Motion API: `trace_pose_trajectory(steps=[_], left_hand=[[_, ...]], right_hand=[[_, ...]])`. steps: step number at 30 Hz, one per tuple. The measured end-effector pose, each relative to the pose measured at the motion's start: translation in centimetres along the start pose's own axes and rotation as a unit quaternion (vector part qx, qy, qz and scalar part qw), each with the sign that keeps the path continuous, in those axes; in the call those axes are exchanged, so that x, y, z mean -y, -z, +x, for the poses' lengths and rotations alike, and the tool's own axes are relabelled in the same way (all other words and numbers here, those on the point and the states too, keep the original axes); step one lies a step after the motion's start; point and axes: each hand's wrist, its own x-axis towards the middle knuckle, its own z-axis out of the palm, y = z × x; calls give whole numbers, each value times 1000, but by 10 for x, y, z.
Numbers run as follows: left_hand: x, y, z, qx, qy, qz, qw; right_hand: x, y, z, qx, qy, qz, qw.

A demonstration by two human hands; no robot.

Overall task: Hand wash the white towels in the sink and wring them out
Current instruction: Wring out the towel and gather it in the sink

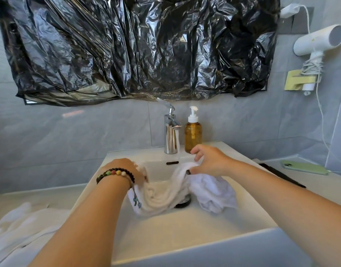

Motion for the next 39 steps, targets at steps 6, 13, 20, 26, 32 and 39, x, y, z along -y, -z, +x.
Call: trace_pose_trajectory(steps=[6,13,20,26,32,39], left_hand=[[-57,-22,-11,-31,-187,170,967],[-67,-67,26,124,-220,-5,967],[-52,-43,35,187,-207,-464,841],[-40,-26,40,92,-143,-601,781],[-39,-22,34,169,-124,-655,726],[-44,-7,19,228,-137,-719,642]], right_hand=[[-18,-25,-13,118,-4,-139,983],[-26,4,-13,-31,81,118,989],[-41,22,-8,-102,16,136,985],[-34,23,-6,-318,32,46,946],[8,-9,-17,-227,-121,103,961],[45,-21,-15,-28,-204,591,780]])
